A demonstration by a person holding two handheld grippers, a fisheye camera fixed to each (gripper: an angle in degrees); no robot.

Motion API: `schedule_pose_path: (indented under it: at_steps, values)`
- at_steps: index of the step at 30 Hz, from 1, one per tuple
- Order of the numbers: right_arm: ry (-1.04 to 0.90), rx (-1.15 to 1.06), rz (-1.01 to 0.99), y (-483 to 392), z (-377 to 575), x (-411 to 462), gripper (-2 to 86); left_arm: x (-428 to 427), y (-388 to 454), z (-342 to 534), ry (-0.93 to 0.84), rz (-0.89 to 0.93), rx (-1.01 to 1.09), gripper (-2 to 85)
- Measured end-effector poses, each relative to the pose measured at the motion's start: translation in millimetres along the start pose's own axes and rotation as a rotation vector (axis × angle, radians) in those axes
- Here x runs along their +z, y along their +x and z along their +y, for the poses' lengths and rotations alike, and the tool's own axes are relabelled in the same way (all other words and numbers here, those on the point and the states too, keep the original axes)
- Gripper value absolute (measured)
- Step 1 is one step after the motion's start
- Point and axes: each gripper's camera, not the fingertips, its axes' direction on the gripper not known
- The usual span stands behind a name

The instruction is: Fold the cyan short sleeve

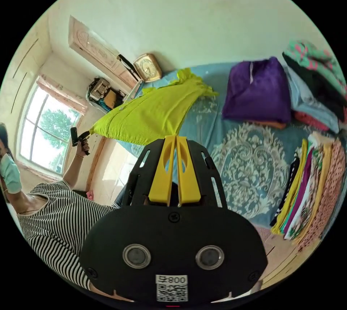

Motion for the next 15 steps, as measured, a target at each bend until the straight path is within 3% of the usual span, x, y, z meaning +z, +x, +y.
schedule_pose_path:
  at_steps: [3, 6, 15]
  values:
    - [-0.127, 0.182, -0.024, 54.6, 58.8, 65.7, 0.1, 54.2, -46.5, 42.3, -0.151, -0.01, -0.226, 1.6]
    - [-0.257, 0.342, -0.008, 96.6, 101.6, 120.7, 0.1, 80.7, -74.3, 67.9, -0.172, 0.011, -0.379, 1.6]
    - [-0.348, 0.335, 0.032, 105.2, 113.8, 145.5, 0.1, 94.3, -91.5, 67.4, -0.22, -0.025, -0.421, 1.5]
